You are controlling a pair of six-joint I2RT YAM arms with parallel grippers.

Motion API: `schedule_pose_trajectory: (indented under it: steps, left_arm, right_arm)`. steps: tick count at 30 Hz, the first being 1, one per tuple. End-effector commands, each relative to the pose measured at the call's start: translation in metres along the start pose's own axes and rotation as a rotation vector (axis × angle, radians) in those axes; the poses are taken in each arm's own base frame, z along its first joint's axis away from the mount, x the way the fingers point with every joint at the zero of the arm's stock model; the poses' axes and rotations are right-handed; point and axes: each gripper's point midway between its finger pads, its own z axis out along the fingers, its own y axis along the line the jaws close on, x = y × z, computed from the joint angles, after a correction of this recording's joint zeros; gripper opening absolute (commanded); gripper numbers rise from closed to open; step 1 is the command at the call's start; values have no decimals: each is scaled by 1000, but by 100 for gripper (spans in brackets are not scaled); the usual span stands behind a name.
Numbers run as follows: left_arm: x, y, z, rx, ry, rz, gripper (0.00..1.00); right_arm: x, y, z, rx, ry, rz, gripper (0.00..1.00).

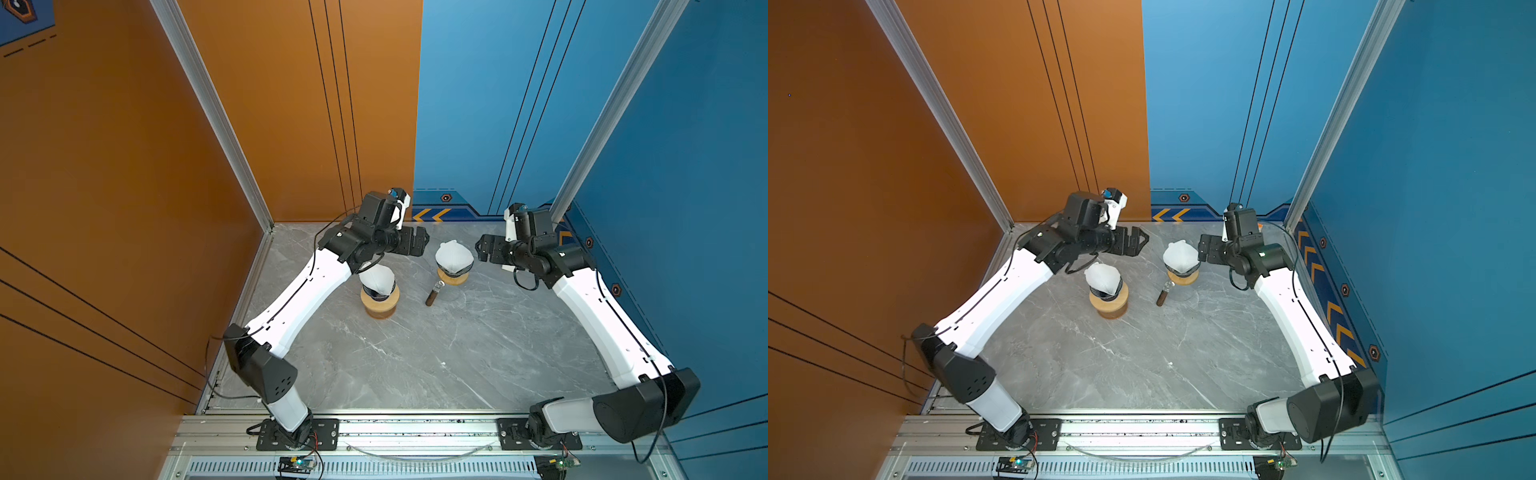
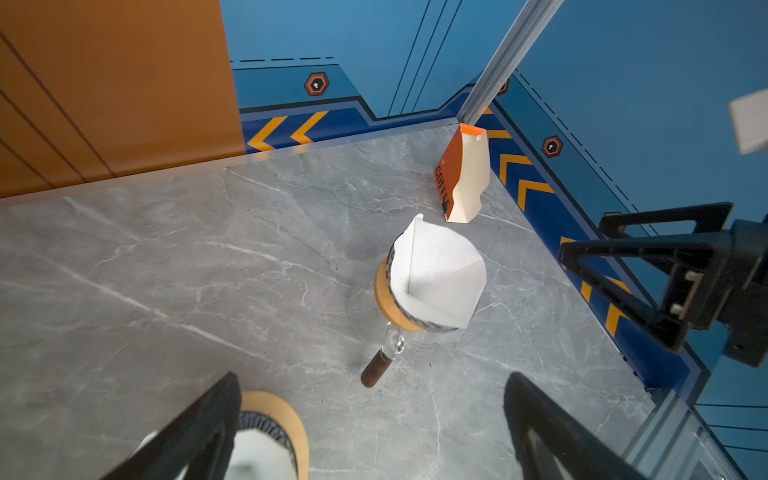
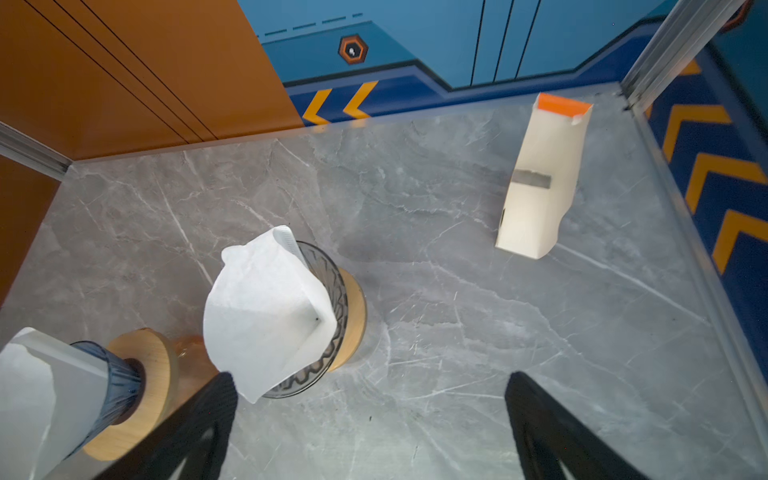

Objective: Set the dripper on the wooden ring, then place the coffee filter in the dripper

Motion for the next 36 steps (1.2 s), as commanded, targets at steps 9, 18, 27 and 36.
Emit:
schedule_pose_trajectory:
  steps: [9,18,27,36]
  left_arm:
    - [73,81,-68,-233,-98,-36,98]
    - [153,158,-86,-477,-105,-131,98]
    - [207,218,-82,-638,-134,-230,98]
    - [215,259,-85,-765,-171,-225,98]
  right_arm:
    - [6,-73,-8,182,-189,113,100]
    - [64,-140,19,388,-241,163,100]
    - [99,-172,49,489,-391,153,100]
    - [118,-184,82,528,-434,102,100]
